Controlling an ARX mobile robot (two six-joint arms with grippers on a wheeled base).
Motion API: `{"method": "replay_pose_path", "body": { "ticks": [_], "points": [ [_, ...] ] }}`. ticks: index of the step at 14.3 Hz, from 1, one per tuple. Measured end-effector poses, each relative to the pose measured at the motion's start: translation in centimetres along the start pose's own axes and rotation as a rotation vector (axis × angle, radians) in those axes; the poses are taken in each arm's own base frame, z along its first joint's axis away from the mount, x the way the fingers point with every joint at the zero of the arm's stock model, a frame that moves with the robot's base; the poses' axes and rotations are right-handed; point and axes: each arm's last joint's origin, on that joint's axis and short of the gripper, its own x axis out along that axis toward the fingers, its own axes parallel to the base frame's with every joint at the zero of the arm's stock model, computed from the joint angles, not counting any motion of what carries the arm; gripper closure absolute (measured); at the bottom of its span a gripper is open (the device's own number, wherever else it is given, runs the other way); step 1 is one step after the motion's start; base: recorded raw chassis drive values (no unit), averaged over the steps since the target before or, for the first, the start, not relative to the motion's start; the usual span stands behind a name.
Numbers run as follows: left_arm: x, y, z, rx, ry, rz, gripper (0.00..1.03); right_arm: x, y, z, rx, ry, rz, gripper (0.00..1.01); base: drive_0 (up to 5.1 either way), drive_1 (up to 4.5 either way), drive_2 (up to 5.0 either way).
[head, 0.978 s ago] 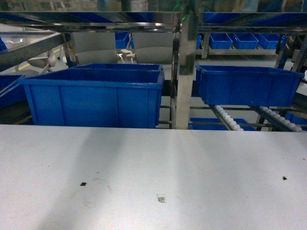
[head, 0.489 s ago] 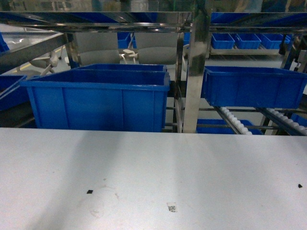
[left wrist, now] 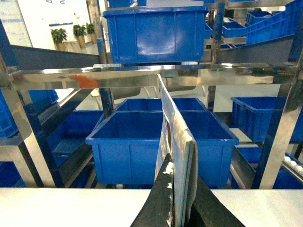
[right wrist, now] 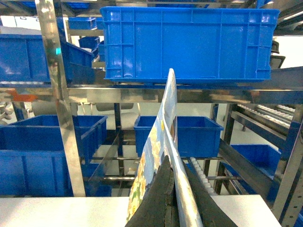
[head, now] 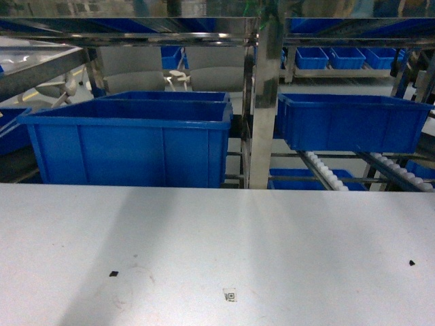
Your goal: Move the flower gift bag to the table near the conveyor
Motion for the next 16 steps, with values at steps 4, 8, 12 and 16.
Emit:
{"method": "replay_pose_path", "body": {
  "ticks": [4, 8, 12, 16],
  "points": [
    [0.0, 0.1, 0.0, 0.001, 0.002, 0.01, 1.01, 0.0, 0.0, 0.0, 0.0, 0.001, 0.004, 0.99, 0.0, 0.0, 0.0],
    [0.0, 0.0, 0.0, 0.0, 0.001, 0.006, 1.01, 2.0, -0.4, -0.8, -0.014, 0.059, 0.031, 0.99, 0.0, 0.0, 0.0],
    [0.0, 0.0, 0.0, 0.0, 0.002, 0.006, 1.01, 6.6, -1.1, -3.1, 0.003, 0.145, 0.059, 0.99, 0.0, 0.0, 0.0],
    [0.0, 0.0, 0.0, 0.0, 0.001, 0.007, 1.01, 10.4, -3.4, -8.0, 0.019, 0.298, 0.065, 0.99, 0.0, 0.0, 0.0]
  ]
}}
